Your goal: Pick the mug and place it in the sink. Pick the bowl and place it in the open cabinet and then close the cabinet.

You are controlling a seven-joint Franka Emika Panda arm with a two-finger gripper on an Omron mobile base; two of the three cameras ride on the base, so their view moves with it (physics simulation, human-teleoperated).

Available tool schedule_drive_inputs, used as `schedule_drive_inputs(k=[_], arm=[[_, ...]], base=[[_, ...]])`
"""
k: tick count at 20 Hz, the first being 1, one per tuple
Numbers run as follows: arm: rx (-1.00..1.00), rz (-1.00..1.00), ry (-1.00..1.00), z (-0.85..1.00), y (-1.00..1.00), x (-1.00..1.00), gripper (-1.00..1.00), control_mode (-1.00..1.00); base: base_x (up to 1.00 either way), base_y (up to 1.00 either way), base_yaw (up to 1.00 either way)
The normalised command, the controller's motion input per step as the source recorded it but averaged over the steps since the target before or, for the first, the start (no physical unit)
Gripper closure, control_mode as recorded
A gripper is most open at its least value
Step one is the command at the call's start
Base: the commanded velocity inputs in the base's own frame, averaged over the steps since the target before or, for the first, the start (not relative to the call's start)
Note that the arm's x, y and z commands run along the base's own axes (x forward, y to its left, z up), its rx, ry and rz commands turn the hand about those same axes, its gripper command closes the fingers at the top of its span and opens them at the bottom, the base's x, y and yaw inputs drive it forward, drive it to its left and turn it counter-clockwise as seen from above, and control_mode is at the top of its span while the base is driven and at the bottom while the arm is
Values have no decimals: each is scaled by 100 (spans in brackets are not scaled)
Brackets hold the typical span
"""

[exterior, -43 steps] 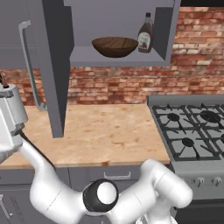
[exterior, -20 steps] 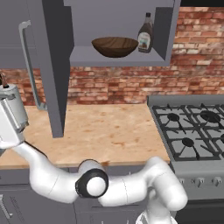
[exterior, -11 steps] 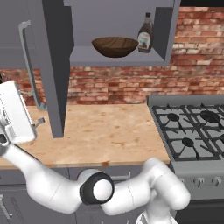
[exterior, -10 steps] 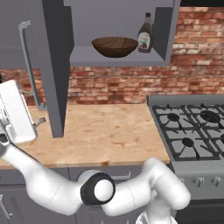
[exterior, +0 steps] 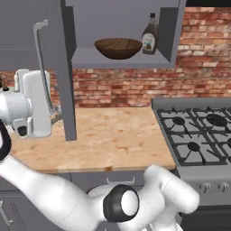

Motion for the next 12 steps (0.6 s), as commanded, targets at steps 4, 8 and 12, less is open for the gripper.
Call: schedule_drive_inputs(k=[4, 8, 12], arm=[[20, 47, -12, 0, -100, -1, -100, -100], [19, 49, -20, -4, -100, 0, -100, -100], [18, 56, -47, -48, -100, 8, -100, -100]], base=[[0, 0, 0], [0, 0, 0], [0, 0, 0]])
